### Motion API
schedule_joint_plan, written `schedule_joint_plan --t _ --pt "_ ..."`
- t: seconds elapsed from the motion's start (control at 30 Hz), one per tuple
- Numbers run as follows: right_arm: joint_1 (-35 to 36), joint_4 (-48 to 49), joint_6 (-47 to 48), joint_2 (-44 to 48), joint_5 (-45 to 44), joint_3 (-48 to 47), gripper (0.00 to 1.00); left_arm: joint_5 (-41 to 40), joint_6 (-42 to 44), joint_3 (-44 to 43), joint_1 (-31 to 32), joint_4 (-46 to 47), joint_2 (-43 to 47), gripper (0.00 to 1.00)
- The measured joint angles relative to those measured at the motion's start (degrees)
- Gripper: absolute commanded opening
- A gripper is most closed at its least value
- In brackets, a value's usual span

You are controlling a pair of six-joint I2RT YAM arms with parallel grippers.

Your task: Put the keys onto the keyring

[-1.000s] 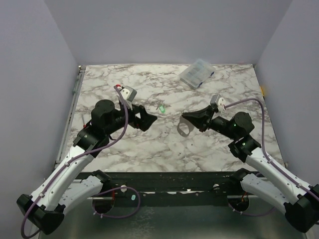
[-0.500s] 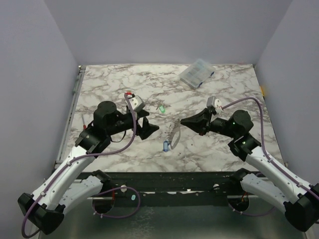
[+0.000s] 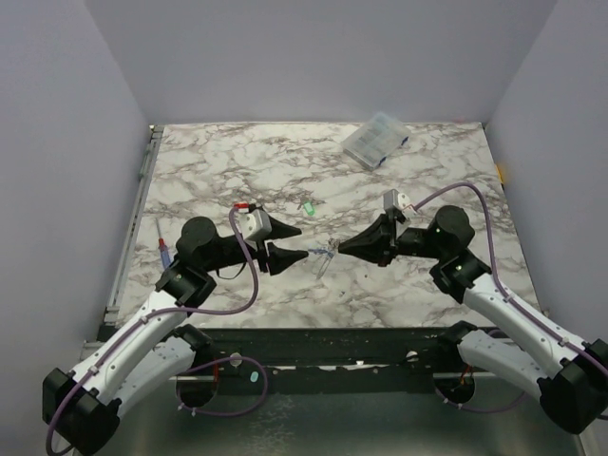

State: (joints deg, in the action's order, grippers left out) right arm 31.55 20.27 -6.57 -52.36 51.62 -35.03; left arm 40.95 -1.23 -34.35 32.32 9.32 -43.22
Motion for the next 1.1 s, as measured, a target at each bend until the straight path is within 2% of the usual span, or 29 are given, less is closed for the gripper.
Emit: schedule_joint_plan --t 0.23,0.47,0.9,1.1 --pt "0.0 0.13 -0.79 -1.14 4.87 0.0 0.01 6.12 -0.31 -0.02 0.9 9.92 -5.05 0.36" --pt "0.0 0.07 -1.33 -2.54 7.5 -0.04 0.01 10.25 -0.28 -0.87 2.91 12.48 -8.37 0.34" --pt "0.0 0.07 -2.01 -4.28 8.79 -0.39 0.01 10.45 -0.26 -0.87 5.62 13.14 -10.51 0.32" --pt "0.0 0.04 -2.43 -4.76 9.57 -0.52 0.01 10.12 -0.2 -0.87 6.29 13.33 -11.61 0.27"
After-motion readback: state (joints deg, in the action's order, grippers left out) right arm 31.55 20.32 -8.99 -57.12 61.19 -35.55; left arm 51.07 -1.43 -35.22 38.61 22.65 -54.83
